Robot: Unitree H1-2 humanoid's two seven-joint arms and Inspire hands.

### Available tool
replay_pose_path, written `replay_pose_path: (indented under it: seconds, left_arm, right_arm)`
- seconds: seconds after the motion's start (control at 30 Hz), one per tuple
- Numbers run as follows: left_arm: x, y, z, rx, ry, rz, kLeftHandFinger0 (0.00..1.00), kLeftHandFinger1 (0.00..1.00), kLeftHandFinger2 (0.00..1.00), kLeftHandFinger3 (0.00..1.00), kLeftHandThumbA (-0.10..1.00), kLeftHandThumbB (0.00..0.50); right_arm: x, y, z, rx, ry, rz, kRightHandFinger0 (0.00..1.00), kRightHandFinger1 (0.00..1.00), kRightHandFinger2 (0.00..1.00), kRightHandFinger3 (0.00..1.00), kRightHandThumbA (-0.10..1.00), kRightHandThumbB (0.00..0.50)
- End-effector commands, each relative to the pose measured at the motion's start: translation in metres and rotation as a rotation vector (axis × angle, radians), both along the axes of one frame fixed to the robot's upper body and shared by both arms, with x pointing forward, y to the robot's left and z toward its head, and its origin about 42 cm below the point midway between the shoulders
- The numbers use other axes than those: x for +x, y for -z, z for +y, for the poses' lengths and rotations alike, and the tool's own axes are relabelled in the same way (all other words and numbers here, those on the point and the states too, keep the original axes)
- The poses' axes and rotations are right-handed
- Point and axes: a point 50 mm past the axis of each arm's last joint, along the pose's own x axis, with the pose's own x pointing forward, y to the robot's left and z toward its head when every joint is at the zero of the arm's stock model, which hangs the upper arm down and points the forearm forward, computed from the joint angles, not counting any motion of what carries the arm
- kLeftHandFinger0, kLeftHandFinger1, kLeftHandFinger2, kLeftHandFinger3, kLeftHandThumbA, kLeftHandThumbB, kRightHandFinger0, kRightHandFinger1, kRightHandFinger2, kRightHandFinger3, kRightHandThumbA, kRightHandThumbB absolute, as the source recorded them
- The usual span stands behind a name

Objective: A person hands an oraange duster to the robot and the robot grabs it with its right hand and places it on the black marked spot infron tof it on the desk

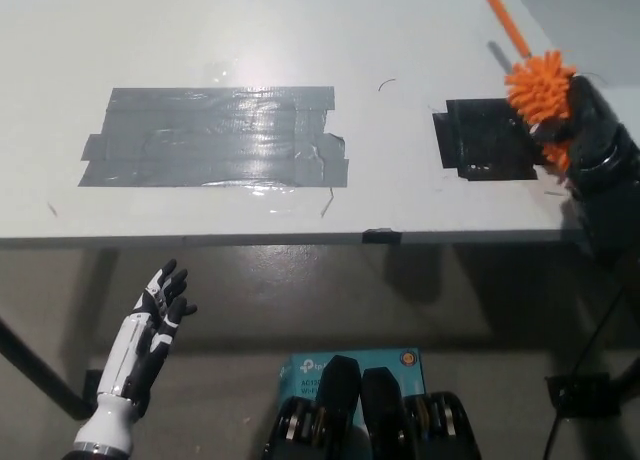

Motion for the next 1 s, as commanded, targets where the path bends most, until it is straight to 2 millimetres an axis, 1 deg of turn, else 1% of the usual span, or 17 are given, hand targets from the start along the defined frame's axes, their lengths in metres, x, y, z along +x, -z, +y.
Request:
replay_pose_path:
  seconds: [0.0,0.03,0.07,0.1,0.13,0.27,0.37,0.47,0.53,0.63,0.77,0.8,0.83,0.87,0.9,0.93,0.97]
  left_arm:
    - [0.006,-0.020,0.007,0.011,0.008,-0.087,0.87,1.00,1.00,1.00,0.85,0.144]
    - [0.006,-0.020,0.007,0.013,0.009,-0.088,0.87,1.00,1.00,1.00,0.85,0.144]
    - [0.006,-0.021,0.006,0.013,0.011,-0.088,0.87,1.00,1.00,1.00,0.85,0.143]
    - [0.006,-0.021,0.006,0.013,0.013,-0.088,0.88,1.00,1.00,1.00,0.85,0.142]
    - [0.006,-0.021,0.006,0.012,0.014,-0.088,0.88,1.00,1.00,1.00,0.85,0.136]
    - [0.006,-0.022,0.005,0.008,0.015,-0.085,0.88,1.00,1.00,1.00,0.84,0.137]
    - [0.007,-0.023,0.005,0.011,0.016,-0.091,0.88,1.00,1.00,1.00,0.84,0.137]
    - [0.008,-0.023,0.005,0.018,0.015,-0.091,0.88,1.00,1.00,1.00,0.85,0.145]
    - [0.008,-0.022,0.004,0.018,0.017,-0.090,0.87,1.00,1.00,1.00,0.85,0.150]
    - [0.008,-0.023,0.004,0.022,0.017,-0.093,0.87,1.00,1.00,1.00,0.85,0.149]
    - [0.006,-0.022,0.005,0.015,0.016,-0.090,0.89,1.00,1.00,1.00,0.85,0.143]
    - [0.001,-0.019,0.005,0.010,0.014,-0.081,0.89,1.00,1.00,1.00,0.85,0.144]
    - [0.001,-0.019,0.005,0.010,0.014,-0.081,0.89,1.00,1.00,1.00,0.85,0.144]
    - [-0.004,-0.015,0.005,-0.005,0.013,-0.070,0.90,1.00,1.00,1.00,0.84,0.151]
    - [-0.003,-0.014,0.004,-0.021,0.015,-0.066,0.91,1.00,1.00,1.00,0.83,0.142]
    - [-0.001,-0.014,0.004,-0.026,0.016,-0.066,0.91,1.00,1.00,1.00,0.83,0.141]
    - [0.005,-0.018,0.003,-0.024,0.018,-0.072,0.91,1.00,1.00,1.00,0.83,0.149]
  right_arm:
    - [0.017,-0.054,0.025,0.079,-0.170,-0.167,0.13,0.44,0.71,0.87,-0.10,0.195]
    - [0.017,-0.054,0.028,0.098,-0.194,-0.140,0.38,0.73,1.00,1.00,-0.01,0.221]
    - [0.017,-0.054,0.031,0.131,-0.229,-0.097,0.58,0.89,1.00,1.00,0.11,0.226]
    - [0.017,-0.054,0.032,0.164,-0.267,-0.061,0.82,1.00,1.00,1.00,0.23,0.267]
    - [0.017,-0.054,0.034,0.181,-0.297,-0.043,1.00,1.00,1.00,1.00,0.32,0.305]
    - [0.014,-0.060,0.039,0.161,-0.379,-0.030,1.00,1.00,1.00,1.00,0.63,0.382]
    - [0.012,-0.070,0.042,0.167,-0.404,-0.054,1.00,1.00,1.00,1.00,0.64,0.381]
    - [0.009,-0.081,0.046,0.159,-0.410,-0.085,1.00,1.00,1.00,1.00,0.63,0.355]
    - [0.006,-0.091,0.049,0.142,-0.413,-0.096,1.00,1.00,1.00,1.00,0.67,0.362]
    - [0.002,-0.098,0.050,0.113,-0.409,-0.103,1.00,1.00,1.00,1.00,0.70,0.366]
    - [-0.002,-0.107,0.049,0.088,-0.389,-0.129,1.00,1.00,1.00,1.00,0.68,0.372]
    - [-0.008,-0.107,0.046,0.045,-0.375,-0.156,1.00,1.00,1.00,1.00,0.71,0.378]
    - [-0.008,-0.107,0.046,0.045,-0.375,-0.156,1.00,1.00,1.00,1.00,0.71,0.378]
    - [-0.018,-0.113,0.041,-0.009,-0.380,-0.197,1.00,1.00,1.00,1.00,0.73,0.366]
    - [-0.029,-0.126,0.034,-0.037,-0.385,-0.250,1.00,1.00,1.00,1.00,0.75,0.381]
    - [-0.033,-0.131,0.032,-0.042,-0.385,-0.271,1.00,1.00,1.00,1.00,0.75,0.385]
    - [-0.041,-0.146,0.027,-0.061,-0.382,-0.317,1.00,1.00,1.00,1.00,0.81,0.404]
